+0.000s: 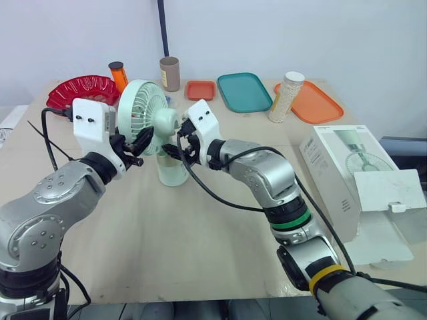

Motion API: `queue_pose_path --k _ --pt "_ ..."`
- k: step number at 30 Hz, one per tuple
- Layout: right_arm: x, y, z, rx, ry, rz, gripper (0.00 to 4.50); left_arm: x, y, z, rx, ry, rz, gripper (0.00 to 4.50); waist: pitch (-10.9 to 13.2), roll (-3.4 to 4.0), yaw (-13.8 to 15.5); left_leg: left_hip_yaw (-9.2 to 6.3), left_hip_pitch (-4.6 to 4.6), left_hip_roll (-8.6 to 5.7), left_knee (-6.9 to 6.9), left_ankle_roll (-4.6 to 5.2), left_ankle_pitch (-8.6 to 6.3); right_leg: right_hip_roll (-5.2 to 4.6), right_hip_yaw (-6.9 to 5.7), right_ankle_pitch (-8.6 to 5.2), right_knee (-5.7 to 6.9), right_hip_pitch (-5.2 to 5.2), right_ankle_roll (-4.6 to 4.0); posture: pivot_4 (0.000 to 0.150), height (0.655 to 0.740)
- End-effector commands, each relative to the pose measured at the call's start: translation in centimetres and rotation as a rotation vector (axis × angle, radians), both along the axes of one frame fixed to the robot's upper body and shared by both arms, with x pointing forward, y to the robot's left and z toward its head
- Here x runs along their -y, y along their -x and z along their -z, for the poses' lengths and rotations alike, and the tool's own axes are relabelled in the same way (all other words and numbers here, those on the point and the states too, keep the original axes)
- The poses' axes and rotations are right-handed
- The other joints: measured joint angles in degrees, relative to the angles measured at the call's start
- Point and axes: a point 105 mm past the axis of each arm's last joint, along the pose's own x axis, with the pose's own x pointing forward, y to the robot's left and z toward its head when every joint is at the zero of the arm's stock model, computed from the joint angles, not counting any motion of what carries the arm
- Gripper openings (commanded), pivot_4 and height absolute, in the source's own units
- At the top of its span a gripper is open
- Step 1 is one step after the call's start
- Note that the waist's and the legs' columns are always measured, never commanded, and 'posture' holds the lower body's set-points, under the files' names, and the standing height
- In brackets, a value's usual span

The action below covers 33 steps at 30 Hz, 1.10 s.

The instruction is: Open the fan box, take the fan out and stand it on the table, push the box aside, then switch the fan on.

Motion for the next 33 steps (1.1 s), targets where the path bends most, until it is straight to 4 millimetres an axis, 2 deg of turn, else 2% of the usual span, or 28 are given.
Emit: queue_pose_path --k 1,16,19,20,21,24,33 --pt "-0.4 0.1 -1.5 0.048 -0.03 -0.015 3.41 -0.5 0.6 -2.3 0.098 0.017 -0.014 1.92 0.0 0.0 0.0 0.0 0.0 0.0 0.0 0.0 0.0 0.0 0.0 0.0 0.0 0.0 0.0 0.15 0.74" --pt "-1.0 0.2 -1.2 0.047 -0.035 -0.028 3.41 -0.1 0.7 -2.1 0.09 0.033 0.007 1.92 0.0 0.0 0.0 0.0 0.0 0.0 0.0 -0.01 0.01 0.0 0.0 0.0 0.01 -0.01 0.0 0.15 0.74" --pt "-1.2 0.4 -1.3 0.049 -0.041 -0.036 2.55 -0.1 0.7 -2.0 0.084 0.034 0.007 1.92 0.0 0.0 0.0 0.0 0.0 0.0 -0.01 -0.01 0.01 0.0 0.0 0.0 0.01 -0.01 0.0 0.15 0.74" --pt "-1.2 0.5 -1.3 0.05 -0.041 -0.039 2.12 -0.1 0.7 -2.0 0.083 0.033 0.007 1.92 0.0 0.0 0.0 0.0 0.0 0.0 -0.01 -0.02 0.01 0.0 0.0 0.0 0.01 -0.02 0.0 0.15 0.74" --pt "-1.3 0.5 -1.3 0.051 -0.041 -0.04 1.51 -0.1 0.7 -2.0 0.083 0.033 0.006 1.92 0.0 0.0 0.0 0.0 0.0 0.0 -0.01 -0.02 0.01 -0.01 -0.01 0.0 0.01 -0.02 0.0 0.15 0.74" --pt "-1.3 0.5 -1.4 0.051 -0.042 -0.041 0.41 -0.1 0.6 -1.9 0.079 0.034 0.008 1.92 0.0 0.0 0.0 0.0 -0.01 -0.01 -0.01 -0.03 0.02 -0.02 -0.01 0.01 0.01 -0.01 0.0 0.15 0.74" --pt "-1.5 0.7 -1.4 0.06 -0.039 -0.045 0.37 0.0 0.5 -2.0 0.079 0.032 0.011 1.92 0.0 0.0 0.0 0.0 -0.01 0.0 -0.01 -0.04 0.02 -0.01 -0.01 0.01 0.02 -0.03 0.0 0.15 0.74"
